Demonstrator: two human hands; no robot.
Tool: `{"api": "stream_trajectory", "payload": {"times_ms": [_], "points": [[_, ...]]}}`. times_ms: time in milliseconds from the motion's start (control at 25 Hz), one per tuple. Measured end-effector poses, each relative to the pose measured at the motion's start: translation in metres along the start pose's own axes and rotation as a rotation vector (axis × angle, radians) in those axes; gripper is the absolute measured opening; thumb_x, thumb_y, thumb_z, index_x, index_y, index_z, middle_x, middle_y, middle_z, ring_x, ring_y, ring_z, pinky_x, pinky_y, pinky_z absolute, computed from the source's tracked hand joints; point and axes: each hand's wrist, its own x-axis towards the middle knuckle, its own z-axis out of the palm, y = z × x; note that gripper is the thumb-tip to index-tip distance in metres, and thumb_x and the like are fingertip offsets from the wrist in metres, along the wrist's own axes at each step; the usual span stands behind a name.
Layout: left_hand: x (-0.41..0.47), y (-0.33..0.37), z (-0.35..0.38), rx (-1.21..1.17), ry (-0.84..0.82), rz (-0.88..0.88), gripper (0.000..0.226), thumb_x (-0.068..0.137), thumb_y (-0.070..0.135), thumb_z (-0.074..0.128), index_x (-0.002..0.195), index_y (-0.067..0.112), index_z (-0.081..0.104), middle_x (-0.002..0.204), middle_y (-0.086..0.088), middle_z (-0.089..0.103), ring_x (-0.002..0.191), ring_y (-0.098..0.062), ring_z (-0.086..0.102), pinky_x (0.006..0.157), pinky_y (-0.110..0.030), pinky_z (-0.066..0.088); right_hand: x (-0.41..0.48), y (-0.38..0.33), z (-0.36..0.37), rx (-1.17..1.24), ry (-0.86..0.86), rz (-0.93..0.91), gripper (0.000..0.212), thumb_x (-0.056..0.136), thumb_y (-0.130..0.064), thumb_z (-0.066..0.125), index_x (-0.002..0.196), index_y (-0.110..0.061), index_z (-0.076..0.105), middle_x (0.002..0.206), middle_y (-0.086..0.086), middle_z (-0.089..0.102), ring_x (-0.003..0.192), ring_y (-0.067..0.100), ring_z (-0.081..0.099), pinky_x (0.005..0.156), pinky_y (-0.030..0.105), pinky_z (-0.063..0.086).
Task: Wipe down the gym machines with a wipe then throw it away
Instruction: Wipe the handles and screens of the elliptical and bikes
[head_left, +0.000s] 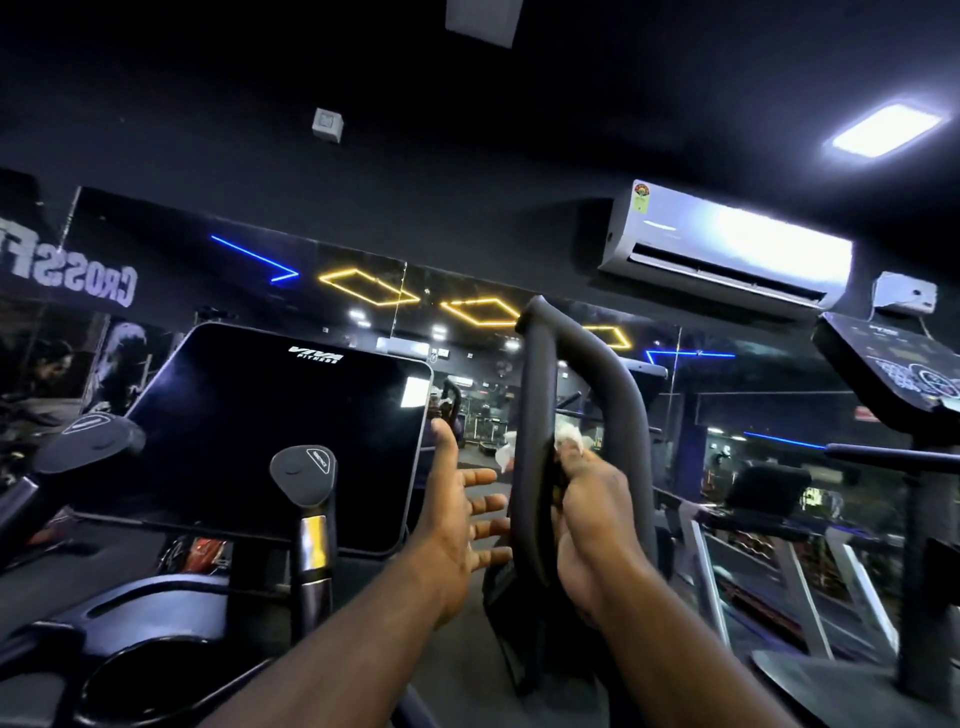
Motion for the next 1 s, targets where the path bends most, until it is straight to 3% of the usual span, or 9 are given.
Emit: {"api": "stream_trajectory", "payload": {"times_ms": [120, 240, 440, 560, 600, 720, 880, 960, 1000], "points": [[0.000, -0.003, 0.008, 0.018, -0.031, -0.005, 0.106, 0.081, 0.097, 0.024, 0.122, 0.010, 0.067, 0.116, -0.018, 0.075, 0.108, -0.036, 0.072, 0.098, -0.056, 0.056, 0.037, -0.023, 0.015, -0.025, 0.011, -0.063, 0.031, 0.110, -0.030, 0.048, 0.117, -0.008, 0.069, 0.099, 0.019, 0.070, 0.085, 0.030, 0.064, 0.076, 0.045, 0.055], [-0.001, -0.006, 0.010, 0.028, -0.049, -0.007, 0.101, 0.086, 0.093, 0.022, 0.116, 0.009, 0.068, 0.108, -0.017, 0.077, 0.103, -0.034, 0.074, 0.090, -0.051, 0.059, 0.052, -0.021, 0.025, -0.069, 0.076, -0.189, 0.028, 0.107, -0.033, 0.052, 0.123, -0.016, 0.068, 0.096, 0.012, 0.070, 0.079, 0.028, 0.061, 0.072, 0.045, 0.054], [0.001, -0.007, -0.002, -0.015, -0.005, -0.013, 0.108, 0.077, 0.100, 0.027, 0.124, 0.011, 0.066, 0.120, -0.019, 0.072, 0.107, -0.037, 0.072, 0.097, -0.058, 0.057, 0.056, -0.025, 0.028, -0.092, 0.224, -0.281, 0.021, 0.104, -0.029, 0.060, 0.097, -0.016, 0.075, 0.079, 0.004, 0.068, 0.069, 0.021, 0.060, 0.070, 0.042, 0.058], [-0.005, -0.006, -0.002, 0.000, -0.006, 0.010, 0.105, 0.080, 0.099, 0.024, 0.120, 0.013, 0.068, 0.119, -0.018, 0.073, 0.109, -0.036, 0.072, 0.099, -0.059, 0.056, 0.038, -0.012, 0.016, -0.379, 0.307, -0.473, 0.025, 0.107, -0.024, 0.052, 0.091, -0.016, 0.069, 0.073, -0.002, 0.065, 0.063, 0.005, 0.057, 0.063, 0.021, 0.050], [-0.007, -0.007, -0.001, 0.004, -0.019, 0.014, 0.105, 0.081, 0.098, 0.023, 0.120, 0.012, 0.068, 0.118, -0.018, 0.073, 0.109, -0.035, 0.072, 0.100, -0.058, 0.056, 0.026, -0.004, 0.007, -0.498, 0.294, -0.527, 0.026, 0.108, -0.021, 0.049, 0.088, -0.015, 0.064, 0.071, -0.001, 0.063, 0.060, 0.003, 0.053, 0.058, 0.014, 0.042], [-0.010, -0.014, 0.000, -0.041, -0.033, -0.013, 0.105, 0.082, 0.098, 0.022, 0.121, 0.010, 0.066, 0.118, -0.018, 0.073, 0.109, -0.035, 0.072, 0.102, -0.058, 0.054, -0.013, 0.014, -0.020, -0.728, 0.204, -0.599, 0.026, 0.107, -0.015, 0.049, 0.081, -0.016, 0.055, 0.069, 0.001, 0.059, 0.060, 0.002, 0.052, 0.054, 0.014, 0.037], [-0.010, -0.030, 0.004, -0.114, 0.008, -0.066, 0.108, 0.081, 0.098, 0.025, 0.120, 0.007, 0.067, 0.114, -0.021, 0.076, 0.109, -0.039, 0.073, 0.105, -0.060, 0.052, -0.065, 0.051, -0.053, -1.016, 0.100, -0.778, 0.022, 0.100, -0.007, 0.055, 0.082, -0.017, 0.050, 0.083, -0.007, 0.048, 0.073, -0.002, 0.048, 0.065, 0.008, 0.033], [-0.011, -0.037, 0.005, -0.139, 0.029, -0.081, 0.110, 0.078, 0.100, 0.027, 0.119, 0.007, 0.068, 0.111, -0.021, 0.077, 0.107, -0.039, 0.073, 0.103, -0.060, 0.053, -0.085, 0.059, -0.071, -1.168, -0.006, -0.897, 0.009, 0.097, -0.015, 0.055, 0.089, -0.014, 0.056, 0.095, -0.006, 0.046, 0.079, 0.004, 0.049, 0.071, 0.013, 0.037], [-0.011, -0.039, 0.004, -0.144, 0.023, -0.093, 0.111, 0.076, 0.101, 0.028, 0.120, 0.008, 0.068, 0.113, -0.020, 0.076, 0.107, -0.039, 0.073, 0.102, -0.060, 0.054, -0.083, 0.055, -0.075, -1.223, -0.047, -0.969, 0.010, 0.097, -0.019, 0.055, 0.094, -0.012, 0.062, 0.102, -0.003, 0.049, 0.086, 0.013, 0.055, 0.075, 0.022, 0.046]]}}
